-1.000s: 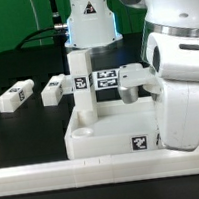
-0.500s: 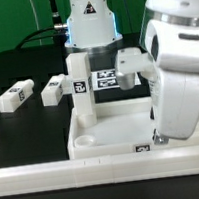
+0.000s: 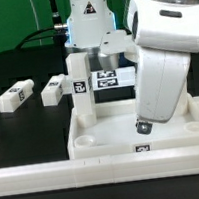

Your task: Assemble desk

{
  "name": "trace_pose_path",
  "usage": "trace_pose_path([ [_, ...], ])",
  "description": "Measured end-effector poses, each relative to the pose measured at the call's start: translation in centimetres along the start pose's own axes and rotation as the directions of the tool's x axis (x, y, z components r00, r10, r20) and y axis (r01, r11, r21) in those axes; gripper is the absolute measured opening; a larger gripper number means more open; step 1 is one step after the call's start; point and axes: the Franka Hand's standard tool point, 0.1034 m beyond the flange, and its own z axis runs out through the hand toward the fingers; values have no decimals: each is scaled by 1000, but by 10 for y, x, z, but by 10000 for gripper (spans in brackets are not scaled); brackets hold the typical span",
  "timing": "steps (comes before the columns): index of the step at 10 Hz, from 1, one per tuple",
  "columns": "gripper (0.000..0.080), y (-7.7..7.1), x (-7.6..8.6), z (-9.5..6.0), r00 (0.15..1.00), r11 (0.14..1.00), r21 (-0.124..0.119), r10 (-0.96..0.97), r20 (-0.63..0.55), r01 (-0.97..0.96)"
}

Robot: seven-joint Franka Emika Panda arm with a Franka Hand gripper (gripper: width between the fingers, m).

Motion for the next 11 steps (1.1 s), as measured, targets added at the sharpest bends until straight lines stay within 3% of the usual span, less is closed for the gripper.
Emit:
trace_pose_path([
  [4,649,0,-3,2,999,999,2,42,1,-42],
  [6,649,-5,-30,9,981,981,15,195,22,-195],
  [8,649,-13,-41,10,886,886,43,458,71,-461],
  [11,649,-13,-40,11,794,795,30,602,77,-606],
])
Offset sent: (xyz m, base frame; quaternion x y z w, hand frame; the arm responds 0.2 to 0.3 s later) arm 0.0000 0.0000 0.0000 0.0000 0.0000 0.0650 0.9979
